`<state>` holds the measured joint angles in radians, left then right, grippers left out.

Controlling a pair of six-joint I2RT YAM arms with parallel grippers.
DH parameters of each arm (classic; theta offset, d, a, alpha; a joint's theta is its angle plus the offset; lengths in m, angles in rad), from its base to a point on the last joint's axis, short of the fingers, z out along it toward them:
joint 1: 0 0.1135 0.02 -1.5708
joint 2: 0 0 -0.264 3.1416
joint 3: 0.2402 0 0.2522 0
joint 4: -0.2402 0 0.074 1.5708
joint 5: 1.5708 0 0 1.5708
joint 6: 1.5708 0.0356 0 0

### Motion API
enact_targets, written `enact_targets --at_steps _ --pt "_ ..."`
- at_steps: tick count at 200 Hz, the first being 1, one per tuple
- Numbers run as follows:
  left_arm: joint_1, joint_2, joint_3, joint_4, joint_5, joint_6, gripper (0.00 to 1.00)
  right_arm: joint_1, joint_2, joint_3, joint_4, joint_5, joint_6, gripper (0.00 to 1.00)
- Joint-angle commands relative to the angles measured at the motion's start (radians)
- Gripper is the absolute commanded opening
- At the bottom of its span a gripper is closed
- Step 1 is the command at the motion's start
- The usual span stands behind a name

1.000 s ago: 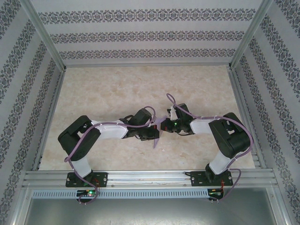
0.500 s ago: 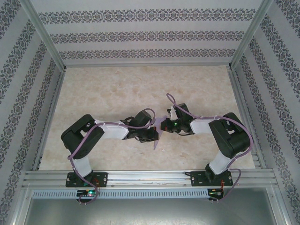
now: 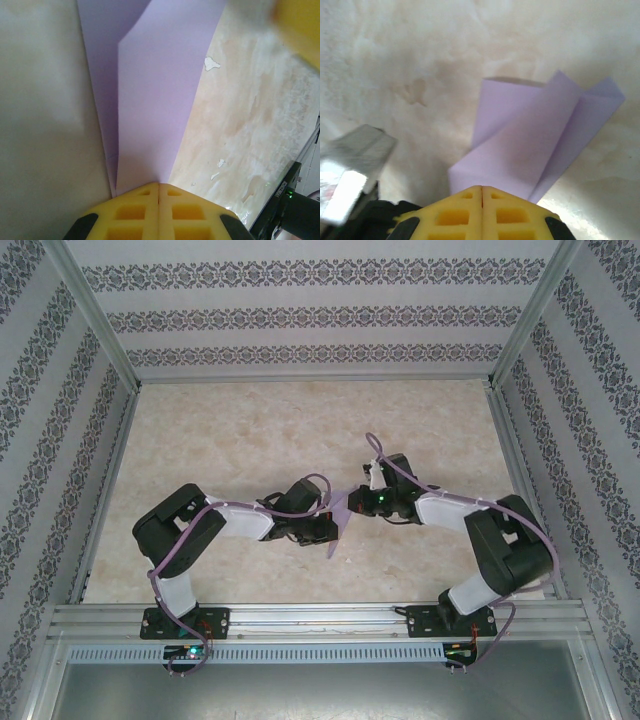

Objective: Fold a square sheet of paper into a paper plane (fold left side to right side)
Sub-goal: Fold the wing for the fifth time at the center of the table.

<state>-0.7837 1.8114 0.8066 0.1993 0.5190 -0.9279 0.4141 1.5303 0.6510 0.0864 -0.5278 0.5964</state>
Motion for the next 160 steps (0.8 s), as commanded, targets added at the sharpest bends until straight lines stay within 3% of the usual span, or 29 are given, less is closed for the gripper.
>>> enact_targets --at_steps 1,42,86,160 --pt "-0.003 0.026 -0.049 -0.103 -0.058 0.005 0.0 0.0 -0.056 -0.036 0.009 -0.015 -0.018 0.0" --pt "-0.003 0.016 -0.046 -0.165 -0.066 0.047 0.0 0.067 -0.091 -0.12 0.123 -0.033 0.034 0.0" --pt "-0.003 0.027 -0.049 -0.159 -0.067 0.045 0.0 0.114 -0.024 -0.133 0.211 -0.015 0.079 0.0" --pt "-0.003 0.032 -0.031 -0.219 -0.095 0.063 0.0 0.129 0.065 -0.109 0.197 0.036 0.051 0.0"
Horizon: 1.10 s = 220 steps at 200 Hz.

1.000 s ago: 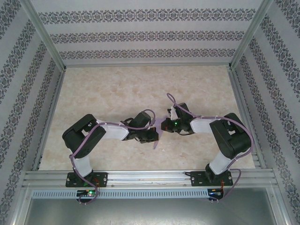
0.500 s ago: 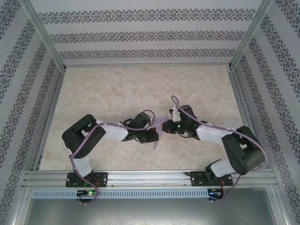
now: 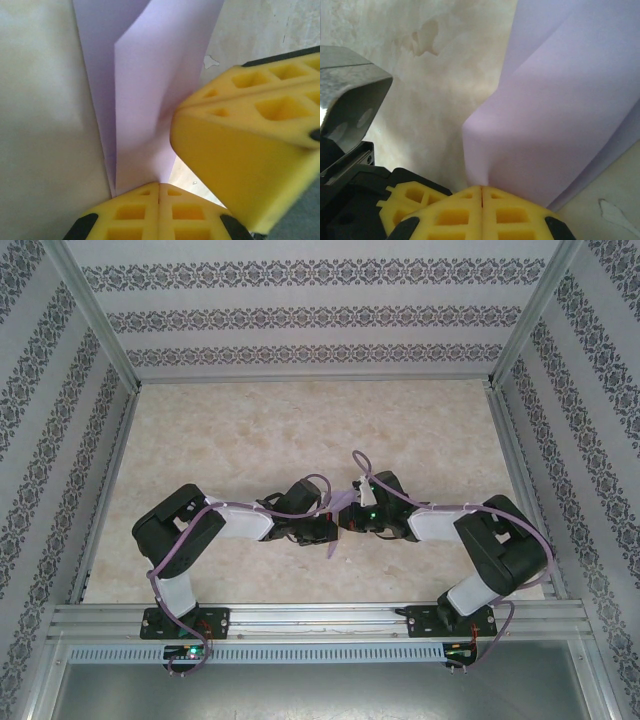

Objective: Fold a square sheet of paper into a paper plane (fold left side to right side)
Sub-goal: Fold the wing for the fifth time at the center of the table.

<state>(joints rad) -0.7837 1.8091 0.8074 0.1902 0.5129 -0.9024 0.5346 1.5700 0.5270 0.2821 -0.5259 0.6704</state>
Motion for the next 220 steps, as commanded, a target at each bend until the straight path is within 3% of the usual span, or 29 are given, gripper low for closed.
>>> enact_targets --at_steps 1,220 --pt "-0.003 0.034 -0.032 -0.21 -0.089 0.037 0.0 0.008 0.026 0.016 0.002 0.035 -0.024 0.0" --pt "-0.003 0.047 -0.05 -0.258 -0.115 0.046 0.0 -0.186 0.155 0.164 -0.137 0.069 -0.182 0.0"
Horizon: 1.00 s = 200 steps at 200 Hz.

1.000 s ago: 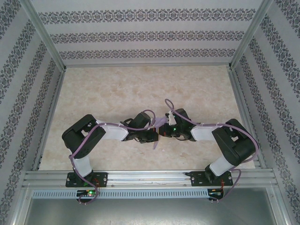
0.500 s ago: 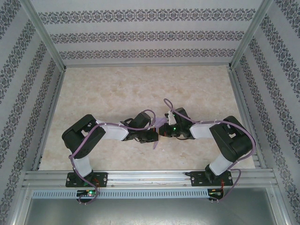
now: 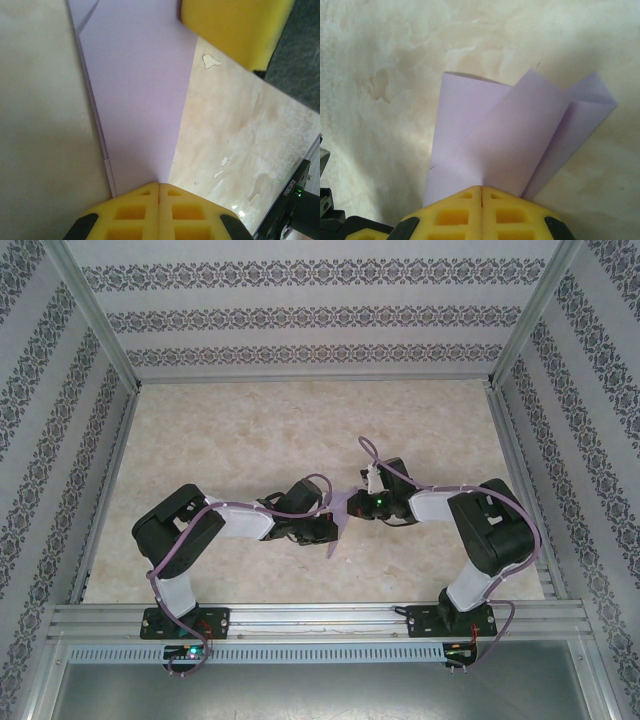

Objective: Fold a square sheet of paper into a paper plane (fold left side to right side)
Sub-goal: Fold the wing for the fifth time at the center of the table.

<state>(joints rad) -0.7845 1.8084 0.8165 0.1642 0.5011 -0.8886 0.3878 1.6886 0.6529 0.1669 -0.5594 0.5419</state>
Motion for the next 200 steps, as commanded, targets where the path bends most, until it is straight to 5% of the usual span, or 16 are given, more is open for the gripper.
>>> enact_targets --at_steps 1,200 --pt "-0.002 0.048 -0.061 -0.232 -0.104 0.032 0.0 -0.04 0.038 0.039 -0.023 0.103 -0.055 0.0" --pt "-0.002 0.037 -0.076 -0.228 -0.109 0.021 0.0 -0.185 0.172 0.207 -0.064 0.095 -0.099 0.0"
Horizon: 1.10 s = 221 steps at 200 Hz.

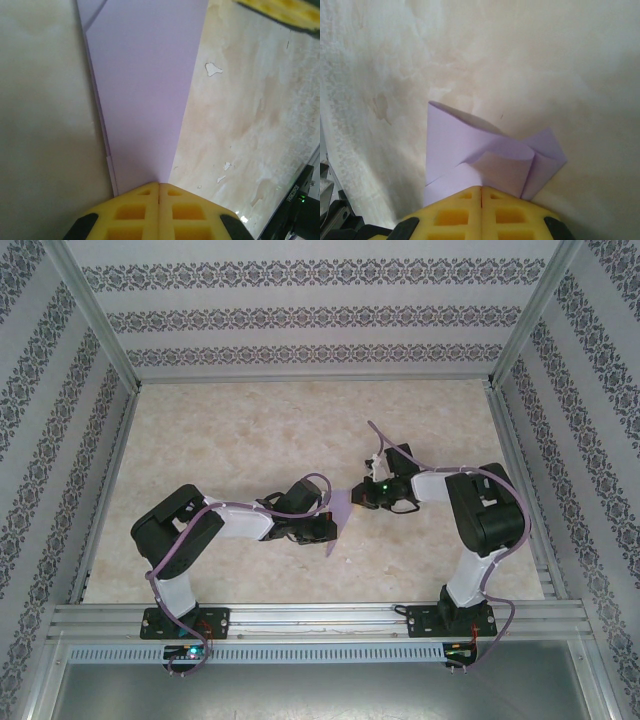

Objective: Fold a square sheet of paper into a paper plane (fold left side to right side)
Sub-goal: Fold the wing for the fifth time at the center of the table.

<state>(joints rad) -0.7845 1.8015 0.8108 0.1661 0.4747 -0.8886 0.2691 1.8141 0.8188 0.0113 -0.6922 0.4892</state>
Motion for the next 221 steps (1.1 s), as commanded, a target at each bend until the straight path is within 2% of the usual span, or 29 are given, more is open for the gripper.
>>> enact_targets --at_steps 1,80,121,144,184,221 --pt "-0.002 0.044 -0.07 -0.229 -0.082 0.022 0.0 -0.067 0.047 0.041 0.091 0.227 -0.046 0.0" --pt "-0.003 0.038 -0.083 -0.207 -0.082 0.014 0.0 -0.092 0.064 0.092 0.08 0.234 -0.031 0.0" --pt "-0.002 0.035 -0.082 -0.182 -0.077 0.008 0.0 -0.102 -0.01 0.115 0.026 0.244 -0.041 0.0" --pt "-0.002 0.029 -0.087 -0.156 -0.073 0.0 0.0 -0.099 -0.083 0.083 0.014 0.206 -0.025 0.0" --pt "-0.002 0.022 -0.076 -0.135 -0.067 -0.003 0.0 -0.03 -0.221 -0.063 0.034 0.092 0.08 0.0" --pt "-0.002 0.027 -0.066 -0.121 -0.059 -0.005 0.0 0.091 -0.243 -0.152 0.111 0.067 0.203 0.0"
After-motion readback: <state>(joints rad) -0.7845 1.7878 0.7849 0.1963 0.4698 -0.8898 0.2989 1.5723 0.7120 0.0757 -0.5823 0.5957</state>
